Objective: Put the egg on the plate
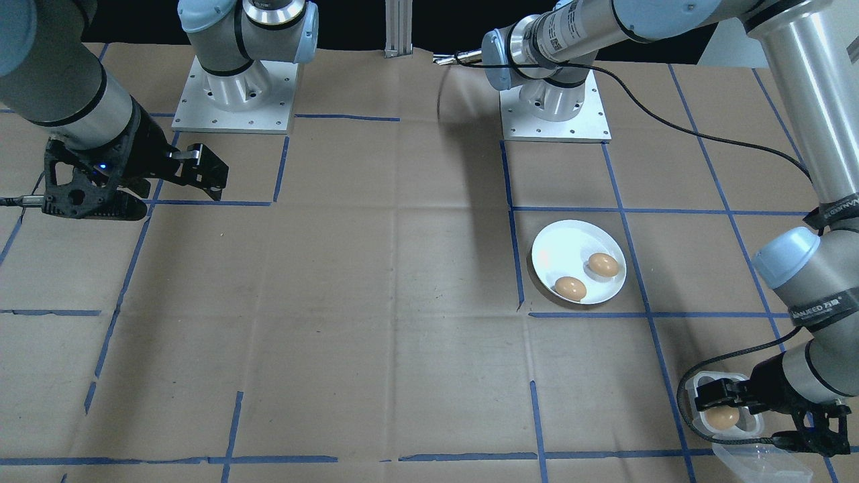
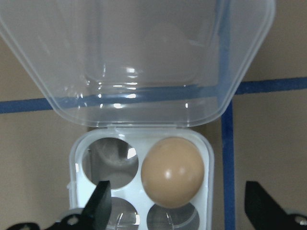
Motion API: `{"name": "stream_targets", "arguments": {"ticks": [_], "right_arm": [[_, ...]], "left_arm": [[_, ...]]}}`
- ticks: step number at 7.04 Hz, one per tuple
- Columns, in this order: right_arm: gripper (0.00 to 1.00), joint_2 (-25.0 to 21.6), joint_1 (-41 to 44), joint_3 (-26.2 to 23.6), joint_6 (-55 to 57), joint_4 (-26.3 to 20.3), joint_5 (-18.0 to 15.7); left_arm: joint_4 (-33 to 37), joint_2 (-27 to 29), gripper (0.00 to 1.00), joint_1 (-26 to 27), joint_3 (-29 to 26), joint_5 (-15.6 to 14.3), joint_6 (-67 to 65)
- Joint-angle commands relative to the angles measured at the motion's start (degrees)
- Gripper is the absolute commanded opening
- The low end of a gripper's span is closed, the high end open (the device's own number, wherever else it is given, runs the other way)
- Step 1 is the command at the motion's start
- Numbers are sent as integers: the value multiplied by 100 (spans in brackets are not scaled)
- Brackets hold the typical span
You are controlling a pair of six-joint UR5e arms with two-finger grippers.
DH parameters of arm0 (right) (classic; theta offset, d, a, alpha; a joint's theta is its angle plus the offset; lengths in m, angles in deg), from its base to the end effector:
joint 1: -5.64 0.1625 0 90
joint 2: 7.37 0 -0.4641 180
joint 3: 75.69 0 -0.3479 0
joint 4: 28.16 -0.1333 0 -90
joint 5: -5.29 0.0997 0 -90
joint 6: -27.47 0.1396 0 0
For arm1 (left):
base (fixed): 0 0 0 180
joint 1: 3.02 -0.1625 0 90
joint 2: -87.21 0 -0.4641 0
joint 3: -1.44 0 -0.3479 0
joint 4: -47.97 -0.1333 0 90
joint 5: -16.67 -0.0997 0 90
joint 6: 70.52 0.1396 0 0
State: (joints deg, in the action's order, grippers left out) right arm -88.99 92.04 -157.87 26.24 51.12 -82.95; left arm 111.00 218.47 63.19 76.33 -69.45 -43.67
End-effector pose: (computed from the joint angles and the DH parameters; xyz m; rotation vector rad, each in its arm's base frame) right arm 0.1068 -0.4937 0.4619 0.0685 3.0872 0.3027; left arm 0.1598 -0.7164 0.2202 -0.0831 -3.0847 0.0647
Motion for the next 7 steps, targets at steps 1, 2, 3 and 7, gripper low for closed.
{"name": "stream_targets", "arguments": {"ticks": [1,2,3,7], "right_arm": [[100,6,0,0,0,0,0],[100,-3,0,0,0,0,0],[100,-3,0,0,0,0,-9],[100,-3,0,0,0,0,0]], "left_arm": [[-36,48,87,-3,-27,130,-74],[-53,48,84,-3,-27,139,-188],[-80,48,84,-12,-36,139,-180],[-115,75,80,-29,-18,131,-137]]}}
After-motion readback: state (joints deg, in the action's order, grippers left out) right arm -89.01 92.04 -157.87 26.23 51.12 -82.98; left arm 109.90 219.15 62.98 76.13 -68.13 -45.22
